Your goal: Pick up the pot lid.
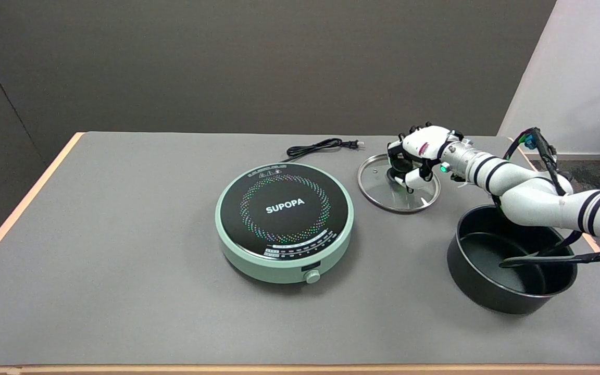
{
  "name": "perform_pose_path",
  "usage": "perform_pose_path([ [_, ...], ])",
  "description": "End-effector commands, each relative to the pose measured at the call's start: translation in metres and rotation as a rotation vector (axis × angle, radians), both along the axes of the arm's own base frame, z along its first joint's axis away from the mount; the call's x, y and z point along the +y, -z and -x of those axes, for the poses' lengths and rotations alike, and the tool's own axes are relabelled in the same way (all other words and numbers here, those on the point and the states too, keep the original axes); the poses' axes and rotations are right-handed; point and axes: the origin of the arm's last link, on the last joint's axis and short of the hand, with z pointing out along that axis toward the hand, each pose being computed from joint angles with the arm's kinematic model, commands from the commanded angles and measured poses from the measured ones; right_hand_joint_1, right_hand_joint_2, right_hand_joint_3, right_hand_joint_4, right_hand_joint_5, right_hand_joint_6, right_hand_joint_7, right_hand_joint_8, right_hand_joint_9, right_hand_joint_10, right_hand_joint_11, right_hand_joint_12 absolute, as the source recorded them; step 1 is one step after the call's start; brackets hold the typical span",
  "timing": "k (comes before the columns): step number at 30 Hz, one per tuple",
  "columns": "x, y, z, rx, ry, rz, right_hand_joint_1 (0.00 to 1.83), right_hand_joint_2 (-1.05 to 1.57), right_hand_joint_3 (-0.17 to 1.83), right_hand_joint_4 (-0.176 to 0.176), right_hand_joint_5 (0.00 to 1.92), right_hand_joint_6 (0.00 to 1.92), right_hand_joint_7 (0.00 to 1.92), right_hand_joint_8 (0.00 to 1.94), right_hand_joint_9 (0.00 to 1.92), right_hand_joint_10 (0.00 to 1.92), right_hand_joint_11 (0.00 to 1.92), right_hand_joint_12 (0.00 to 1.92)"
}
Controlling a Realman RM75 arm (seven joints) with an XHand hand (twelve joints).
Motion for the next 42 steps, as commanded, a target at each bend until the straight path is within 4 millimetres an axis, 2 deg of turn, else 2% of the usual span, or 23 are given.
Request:
perform_pose_path([
  [1,0.002,0.003,0.005,0.003,0.005,-0.011,1.13,1.16,0.25,-0.010,0.59,1.59,0.79,1.35,0.66,1.35,0.44,0.74],
  [2,0.002,0.003,0.005,0.003,0.005,-0.011,1.13,1.16,0.25,-0.009,0.59,1.58,0.79,1.37,0.66,1.39,0.41,0.87],
  [4,0.002,0.003,0.005,0.002,0.003,-0.012,1.12,1.18,0.24,-0.016,0.57,1.58,0.77,1.43,0.64,1.48,0.37,0.98],
  [6,0.002,0.004,0.005,0.002,0.002,-0.013,1.11,1.20,0.23,-0.020,0.54,1.62,0.74,1.48,0.61,1.53,0.38,1.00],
  [15,0.000,0.004,0.001,0.002,-0.013,-0.013,1.13,1.18,0.26,-0.043,0.54,1.61,0.78,1.45,0.62,1.63,0.44,1.01],
  [23,-0.004,0.001,-0.028,0.006,-0.067,-0.025,1.15,1.10,0.36,-0.052,0.57,1.59,0.82,1.40,0.66,1.69,0.47,1.07],
  [31,-0.002,-0.001,-0.051,0.020,-0.086,-0.043,1.17,1.07,0.40,-0.064,0.60,1.56,0.86,1.36,0.75,1.62,0.58,1.02],
  [38,0.004,-0.003,-0.072,0.032,-0.104,-0.058,1.17,1.03,0.46,-0.051,0.63,1.55,0.88,1.33,0.82,1.59,0.65,0.98],
  [39,0.005,-0.005,-0.074,0.033,-0.107,-0.058,1.21,0.99,0.50,-0.004,0.62,1.52,0.88,1.33,0.82,1.59,0.65,0.98],
  [40,0.007,-0.004,-0.076,0.031,-0.109,-0.062,1.36,0.84,0.66,0.176,0.57,1.44,0.89,1.33,0.81,1.60,0.64,1.00],
  [42,0.009,-0.005,-0.078,0.018,-0.108,-0.058,1.35,0.85,0.65,0.176,0.59,1.40,0.88,1.35,0.82,1.60,0.67,0.94],
])
